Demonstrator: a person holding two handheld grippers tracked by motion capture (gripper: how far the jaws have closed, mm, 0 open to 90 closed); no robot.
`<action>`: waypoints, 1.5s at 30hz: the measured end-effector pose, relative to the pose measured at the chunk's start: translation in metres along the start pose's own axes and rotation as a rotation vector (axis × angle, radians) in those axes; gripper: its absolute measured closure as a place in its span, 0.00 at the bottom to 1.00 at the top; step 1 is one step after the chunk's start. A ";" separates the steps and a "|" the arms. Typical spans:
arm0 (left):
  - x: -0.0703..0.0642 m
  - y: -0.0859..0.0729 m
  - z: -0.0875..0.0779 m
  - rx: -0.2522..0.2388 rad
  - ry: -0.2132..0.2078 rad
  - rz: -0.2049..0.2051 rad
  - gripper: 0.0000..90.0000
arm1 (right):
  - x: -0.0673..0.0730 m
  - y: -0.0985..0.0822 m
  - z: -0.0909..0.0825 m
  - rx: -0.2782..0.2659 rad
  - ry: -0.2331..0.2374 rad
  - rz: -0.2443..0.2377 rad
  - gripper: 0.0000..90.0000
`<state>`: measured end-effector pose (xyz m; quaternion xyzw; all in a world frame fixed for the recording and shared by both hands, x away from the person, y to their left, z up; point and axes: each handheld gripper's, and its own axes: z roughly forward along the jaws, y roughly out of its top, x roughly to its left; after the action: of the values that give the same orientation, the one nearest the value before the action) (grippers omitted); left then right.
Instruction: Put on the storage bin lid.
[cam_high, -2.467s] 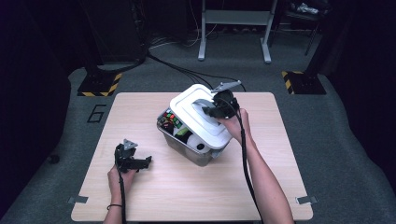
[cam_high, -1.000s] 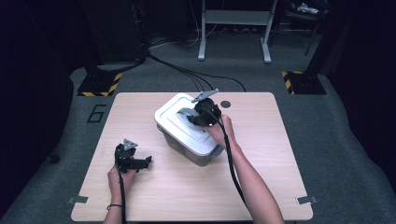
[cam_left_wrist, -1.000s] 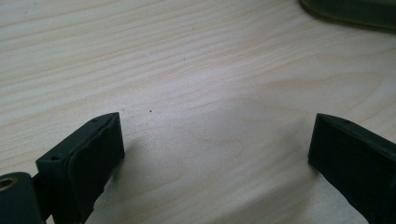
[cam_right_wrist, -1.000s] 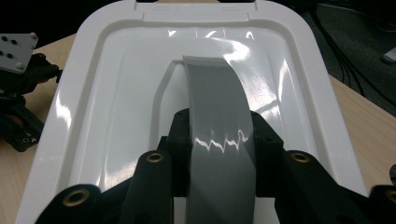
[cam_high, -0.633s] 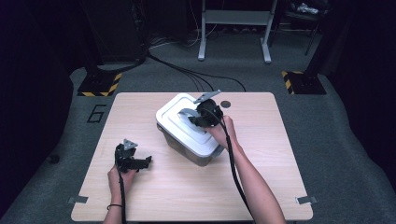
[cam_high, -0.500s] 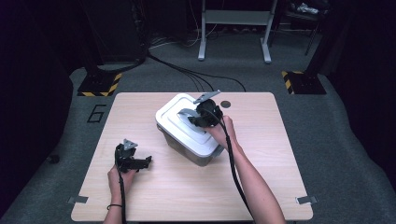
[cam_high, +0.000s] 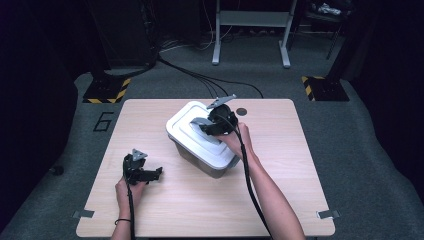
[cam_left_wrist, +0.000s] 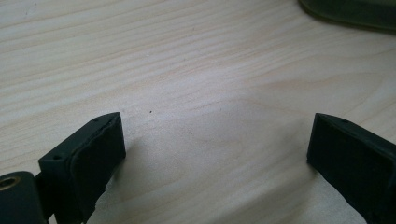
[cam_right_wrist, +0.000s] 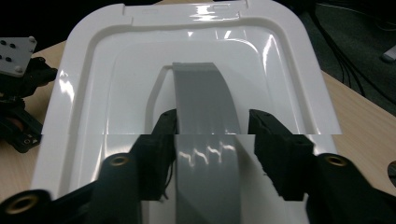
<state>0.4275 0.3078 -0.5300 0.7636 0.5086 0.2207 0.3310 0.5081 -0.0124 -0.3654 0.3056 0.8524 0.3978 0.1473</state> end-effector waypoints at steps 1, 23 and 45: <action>0.000 0.000 0.000 0.001 -0.001 -0.001 0.05 | -0.001 0.000 -0.001 -0.006 0.001 -0.002 0.48; 0.000 0.000 0.000 -0.001 -0.001 -0.003 0.05 | -0.024 -0.019 -0.047 -0.017 -0.058 0.082 0.09; 0.000 0.000 0.000 -0.002 -0.002 0.002 0.05 | -0.042 -0.111 -0.112 -0.030 -0.189 0.194 0.01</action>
<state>0.4275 0.3078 -0.5299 0.7639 0.5075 0.2207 0.3320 0.4403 -0.1596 -0.3788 0.4205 0.7951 0.3925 0.1924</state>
